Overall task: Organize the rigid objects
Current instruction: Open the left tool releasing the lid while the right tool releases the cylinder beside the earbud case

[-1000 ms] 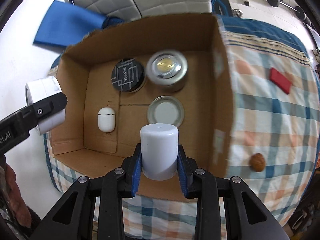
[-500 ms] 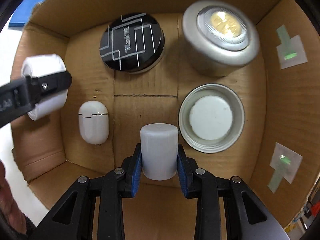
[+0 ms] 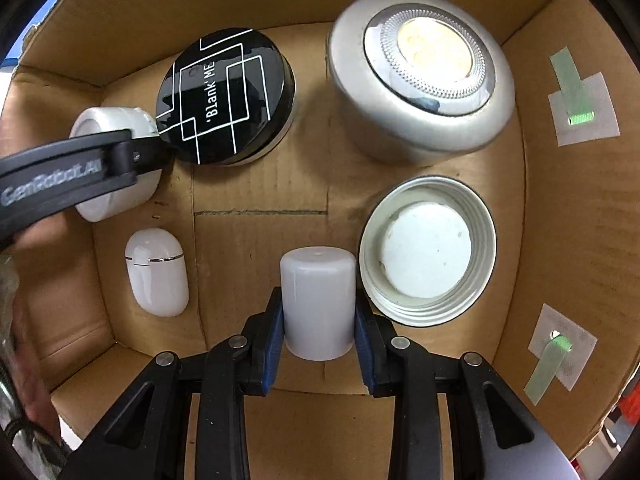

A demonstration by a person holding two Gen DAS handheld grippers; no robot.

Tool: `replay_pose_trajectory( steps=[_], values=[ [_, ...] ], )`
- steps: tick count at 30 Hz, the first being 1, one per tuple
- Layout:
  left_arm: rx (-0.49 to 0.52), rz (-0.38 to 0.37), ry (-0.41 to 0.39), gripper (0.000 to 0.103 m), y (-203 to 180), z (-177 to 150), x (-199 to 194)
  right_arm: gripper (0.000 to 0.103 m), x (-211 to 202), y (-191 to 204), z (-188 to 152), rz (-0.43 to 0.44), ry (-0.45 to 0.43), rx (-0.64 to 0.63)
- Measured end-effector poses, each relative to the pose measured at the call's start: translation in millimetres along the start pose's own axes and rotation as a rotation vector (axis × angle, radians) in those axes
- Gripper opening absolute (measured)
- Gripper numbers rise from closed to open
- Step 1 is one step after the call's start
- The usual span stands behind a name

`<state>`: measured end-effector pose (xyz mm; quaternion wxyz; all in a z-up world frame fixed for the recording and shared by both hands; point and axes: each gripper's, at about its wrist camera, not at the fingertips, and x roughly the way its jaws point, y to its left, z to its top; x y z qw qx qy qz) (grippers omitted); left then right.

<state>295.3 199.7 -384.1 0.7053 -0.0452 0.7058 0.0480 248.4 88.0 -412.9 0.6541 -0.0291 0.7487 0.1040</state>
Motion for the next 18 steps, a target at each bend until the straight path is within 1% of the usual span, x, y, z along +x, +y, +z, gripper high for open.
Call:
replay_pose_trajectory(
  steps=[2,7,10,13,14,15,16,17,18],
  values=[
    [0.006,0.009,-0.013,0.066,-1.9,0.3,-1.4,0.034,0.1,8.4,-2.8,-0.004,-0.003,0.001],
    [-0.002,-0.011,0.016,0.066,0.3,1.4,-3.4,0.035,-2.4,9.8,-0.8,0.007,0.006,0.006],
    [-0.019,-0.023,0.053,0.066,3.9,-1.5,-4.2,0.035,-4.2,3.6,0.7,0.018,0.009,0.009],
    [-0.044,-0.035,0.067,0.067,7.1,-8.8,-11.3,0.038,-4.9,-6.0,0.6,0.015,0.016,0.019],
    [-0.057,-0.043,0.066,0.067,8.7,-12.4,-14.7,0.041,-5.8,-9.2,-0.5,0.020,0.016,0.021],
    [-0.064,-0.049,0.061,0.067,10.6,-14.8,-18.8,0.048,-8.3,-11.5,-1.2,0.027,0.012,0.026],
    [-0.068,-0.053,0.055,0.067,11.2,-17.9,-24.0,0.052,-10.5,-13.8,-1.8,0.030,0.007,0.033],
    [-0.072,-0.056,0.051,0.067,6.8,-23.8,-29.7,0.058,-15.1,-15.3,-4.0,0.036,-0.001,0.038],
    [-0.074,-0.063,0.047,0.069,5.9,-27.2,-35.1,0.061,-18.5,-16.0,-5.3,0.039,-0.007,0.037]
  ],
)
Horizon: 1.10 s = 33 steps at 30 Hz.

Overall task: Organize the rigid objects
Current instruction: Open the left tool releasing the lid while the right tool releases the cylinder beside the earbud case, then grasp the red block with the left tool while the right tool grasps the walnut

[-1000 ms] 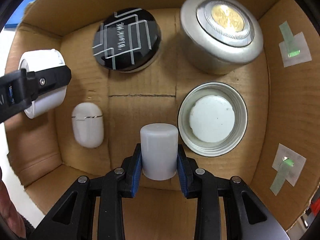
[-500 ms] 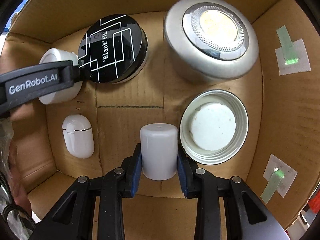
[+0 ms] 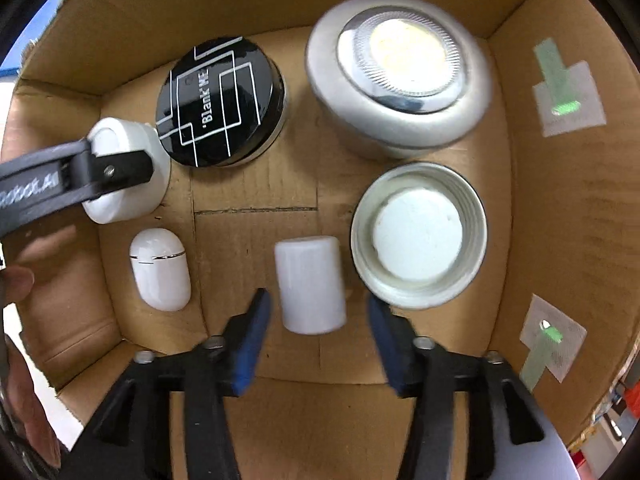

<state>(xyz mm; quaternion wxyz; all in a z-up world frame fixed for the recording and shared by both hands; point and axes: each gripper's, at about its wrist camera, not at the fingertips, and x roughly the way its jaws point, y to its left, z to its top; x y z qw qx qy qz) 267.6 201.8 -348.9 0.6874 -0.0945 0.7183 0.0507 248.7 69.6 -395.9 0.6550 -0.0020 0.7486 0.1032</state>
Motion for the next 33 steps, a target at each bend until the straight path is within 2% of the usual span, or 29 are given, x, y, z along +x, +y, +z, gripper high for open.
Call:
replay_pose_trajectory(
  steps=[6,8,11,12,15,17,20,23,33],
  values=[
    [0.021,-0.021,-0.067,0.091,-5.4,-26.6,-41.3,0.074,-30.8,-6.1,-12.7,-0.002,-0.050,-0.021],
    [0.023,-0.021,-0.100,0.091,-4.2,-47.4,-54.8,0.080,-42.7,-9.1,-19.9,-0.006,-0.072,-0.025],
    [0.018,-0.025,-0.153,0.094,-2.6,-61.0,-78.7,0.090,-63.6,-15.5,-35.4,-0.007,-0.111,-0.022],
    [0.017,-0.030,-0.166,0.103,2.9,-63.6,-85.8,0.095,-69.0,-17.2,-38.9,-0.013,-0.125,-0.023],
    [0.007,-0.053,-0.190,0.103,12.7,-66.4,-96.2,0.102,-86.4,-21.6,-50.1,-0.029,-0.163,-0.034],
    [0.007,-0.060,-0.192,0.103,8.1,-76.5,-100.7,0.103,-97.8,-22.2,-56.3,-0.047,-0.177,-0.030],
    [0.021,-0.036,-0.244,0.103,7.3,-97.6,-116.3,0.103,-114.6,-21.3,-65.2,-0.029,-0.196,-0.032],
    [0.019,-0.049,-0.273,0.103,0.6,-107.4,-126.5,0.103,-125.4,-15.7,-80.4,-0.026,-0.221,-0.052],
    [0.033,-0.024,-0.387,0.103,-9.2,-151.0,-174.7,0.103,-172.8,-12.8,-122.2,-0.025,-0.336,-0.119]
  ],
)
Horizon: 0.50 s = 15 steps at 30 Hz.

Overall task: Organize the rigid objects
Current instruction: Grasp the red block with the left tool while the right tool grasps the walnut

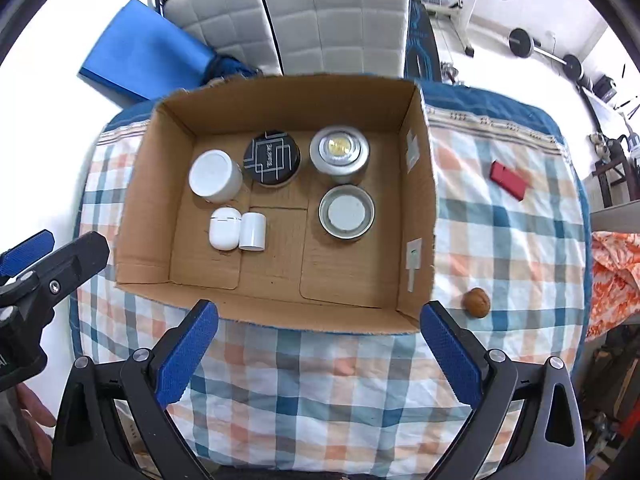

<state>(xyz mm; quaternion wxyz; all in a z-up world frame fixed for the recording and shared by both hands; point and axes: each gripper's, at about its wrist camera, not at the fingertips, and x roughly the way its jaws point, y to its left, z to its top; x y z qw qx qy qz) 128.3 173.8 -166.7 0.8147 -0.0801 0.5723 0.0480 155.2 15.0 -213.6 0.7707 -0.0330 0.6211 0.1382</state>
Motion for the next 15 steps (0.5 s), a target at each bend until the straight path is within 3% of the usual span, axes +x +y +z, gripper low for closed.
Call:
replay_pose_trajectory(
  steps=[8,15],
  values=[
    [-0.018,0.014,-0.031,0.103,-10.1,-9.9,-20.0,0.103,-32.8,-3.8,-9.0,0.041,-0.060,-0.025],
    [0.012,-0.019,-0.028,0.103,-61.9,-9.4,-7.3,0.103,-36.4,-62.9,-15.9,0.050,-0.053,0.075]
  ],
)
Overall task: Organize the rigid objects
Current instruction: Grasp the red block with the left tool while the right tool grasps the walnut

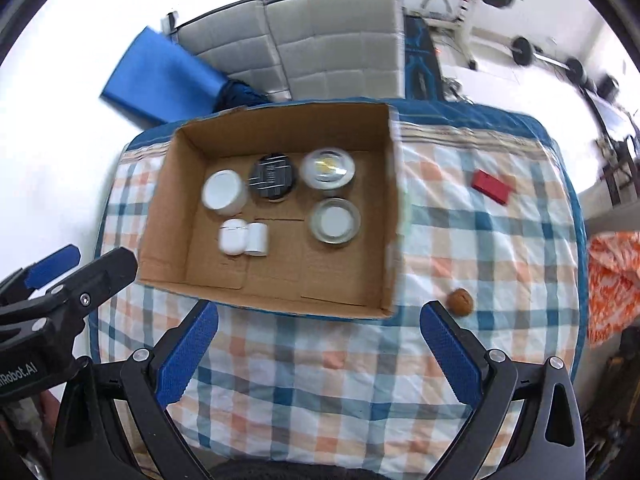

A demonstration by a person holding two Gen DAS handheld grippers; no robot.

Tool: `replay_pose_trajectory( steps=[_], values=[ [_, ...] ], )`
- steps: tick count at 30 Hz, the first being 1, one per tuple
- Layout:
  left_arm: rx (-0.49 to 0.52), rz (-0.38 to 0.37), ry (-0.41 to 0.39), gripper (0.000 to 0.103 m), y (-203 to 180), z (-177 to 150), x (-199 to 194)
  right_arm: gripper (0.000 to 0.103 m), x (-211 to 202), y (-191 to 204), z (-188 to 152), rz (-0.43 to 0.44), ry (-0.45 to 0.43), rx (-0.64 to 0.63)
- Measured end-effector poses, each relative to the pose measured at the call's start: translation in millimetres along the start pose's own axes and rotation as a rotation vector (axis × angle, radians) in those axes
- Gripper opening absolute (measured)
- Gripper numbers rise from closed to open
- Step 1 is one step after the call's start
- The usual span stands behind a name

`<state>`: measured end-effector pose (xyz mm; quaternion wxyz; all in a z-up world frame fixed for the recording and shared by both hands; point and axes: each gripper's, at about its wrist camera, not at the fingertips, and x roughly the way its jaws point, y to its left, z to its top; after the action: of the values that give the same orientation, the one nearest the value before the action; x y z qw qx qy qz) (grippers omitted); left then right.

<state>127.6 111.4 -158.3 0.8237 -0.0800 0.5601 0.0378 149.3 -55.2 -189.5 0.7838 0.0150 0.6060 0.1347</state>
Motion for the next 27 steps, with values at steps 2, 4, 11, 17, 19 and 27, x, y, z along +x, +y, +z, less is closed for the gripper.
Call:
replay_pose_trajectory(
  steps=[2,4,11,17,19,27],
  values=[
    [0.019,-0.009,0.011,0.103,-21.7,2.4,13.0,0.103,3.5,-27.4,0.1,-0.027,0.006,0.046],
    [0.046,-0.011,0.019,0.103,-44.6,4.9,29.1,0.103,11.5,-60.4,-0.1,-0.058,0.018,0.105],
    [0.101,0.034,0.102,0.103,-103.5,7.4,107.5,0.099,87.0,-163.9,-3.2,-0.049,0.151,0.309],
    [0.115,0.081,0.198,0.103,-122.9,3.8,162.2,0.071,164.9,-192.9,-11.7,-0.009,0.284,0.356],
    [0.114,0.083,0.202,0.103,-127.6,3.8,167.1,0.064,181.0,-194.2,-14.2,-0.005,0.305,0.347],
    [0.146,0.113,0.158,0.103,-153.8,23.6,146.9,0.042,180.9,-206.1,-16.7,0.009,0.295,0.304]
  ],
)
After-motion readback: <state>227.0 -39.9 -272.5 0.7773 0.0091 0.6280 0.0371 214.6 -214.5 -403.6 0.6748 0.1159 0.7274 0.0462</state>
